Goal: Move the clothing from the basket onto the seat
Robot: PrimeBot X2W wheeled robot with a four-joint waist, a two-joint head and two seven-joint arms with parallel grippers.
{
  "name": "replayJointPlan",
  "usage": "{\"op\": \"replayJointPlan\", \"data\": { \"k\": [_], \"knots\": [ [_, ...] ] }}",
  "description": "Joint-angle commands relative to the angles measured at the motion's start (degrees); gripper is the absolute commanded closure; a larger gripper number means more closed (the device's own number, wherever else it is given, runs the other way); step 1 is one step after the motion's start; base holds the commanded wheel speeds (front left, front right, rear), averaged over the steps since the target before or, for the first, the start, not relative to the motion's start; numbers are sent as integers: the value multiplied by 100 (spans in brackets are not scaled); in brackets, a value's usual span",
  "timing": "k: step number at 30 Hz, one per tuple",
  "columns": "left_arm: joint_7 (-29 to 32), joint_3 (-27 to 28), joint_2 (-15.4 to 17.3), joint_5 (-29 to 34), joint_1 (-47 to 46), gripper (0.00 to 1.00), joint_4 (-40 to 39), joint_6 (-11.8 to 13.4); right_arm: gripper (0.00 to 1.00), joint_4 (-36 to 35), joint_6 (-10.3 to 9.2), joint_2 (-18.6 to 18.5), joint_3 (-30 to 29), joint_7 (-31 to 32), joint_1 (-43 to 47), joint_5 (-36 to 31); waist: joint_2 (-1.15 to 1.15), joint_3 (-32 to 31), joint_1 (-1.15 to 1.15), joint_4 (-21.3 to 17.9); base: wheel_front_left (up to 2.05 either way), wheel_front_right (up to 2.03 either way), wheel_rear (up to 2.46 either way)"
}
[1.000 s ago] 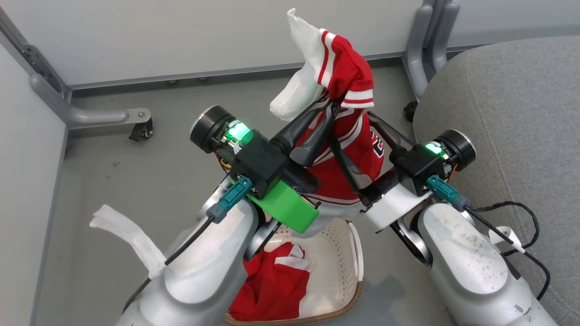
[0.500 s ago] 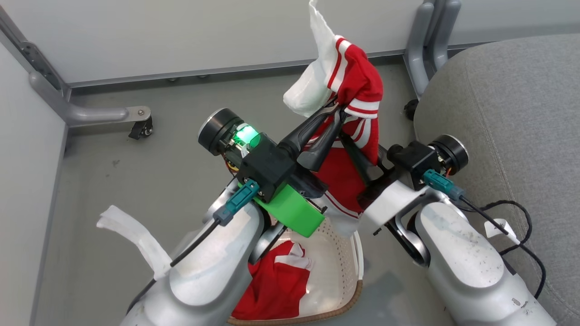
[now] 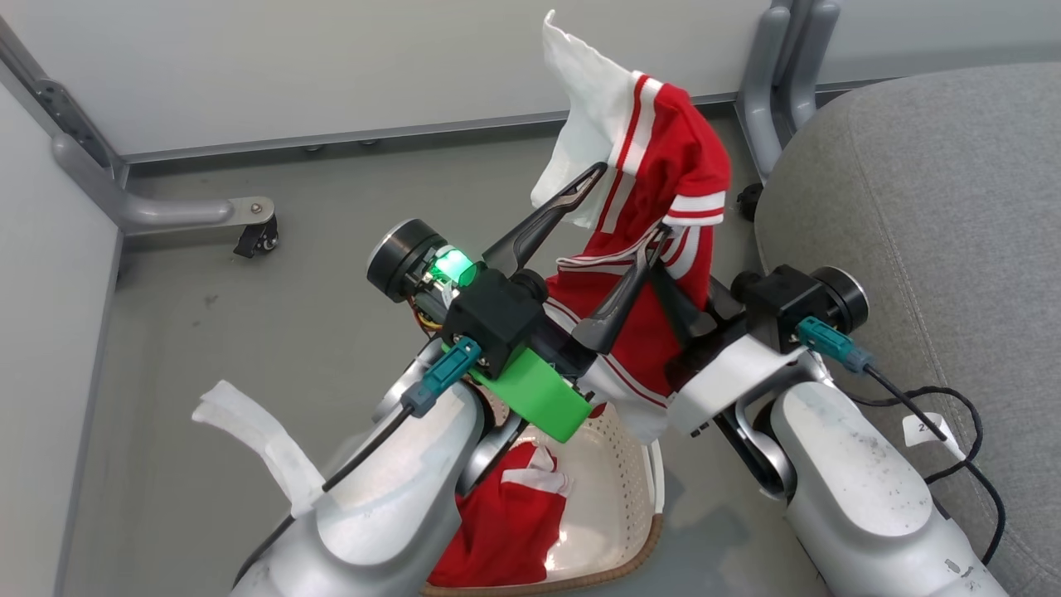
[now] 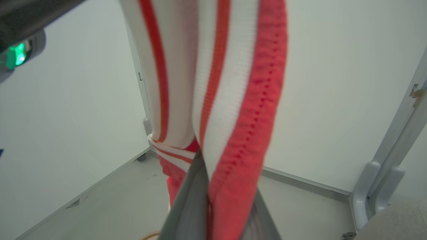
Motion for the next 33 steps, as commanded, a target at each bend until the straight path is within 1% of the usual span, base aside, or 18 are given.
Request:
{"op": "replayJointPlan", "data": {
  "k": [1,9,14,24,33],
  "knots": [
    [5,-13,11,-1,66,0,20,37,100,-5,-6,-8,-59,-17,55,33,51,8,0,17,0,0,0],
    [5,-127,9,27,196,0,92,27,100,21,-6,-26,-493,-17,2,48,51,52,0,72,0,0,0],
    [5,-204,30,27,268,0,152,18,100,1,-6,-58,-815,-17,85,7,51,78,0,8,0,0,0],
    [4,-317,102,4,439,0,220,32,100,-92,-6,-167,-1558,-17,317,-118,51,123,0,-367,0,0,0],
    [5,-306,179,13,413,0,165,52,100,-270,-6,-148,-2179,-17,626,-126,51,234,0,-903,0,0,0]
  ]
}}
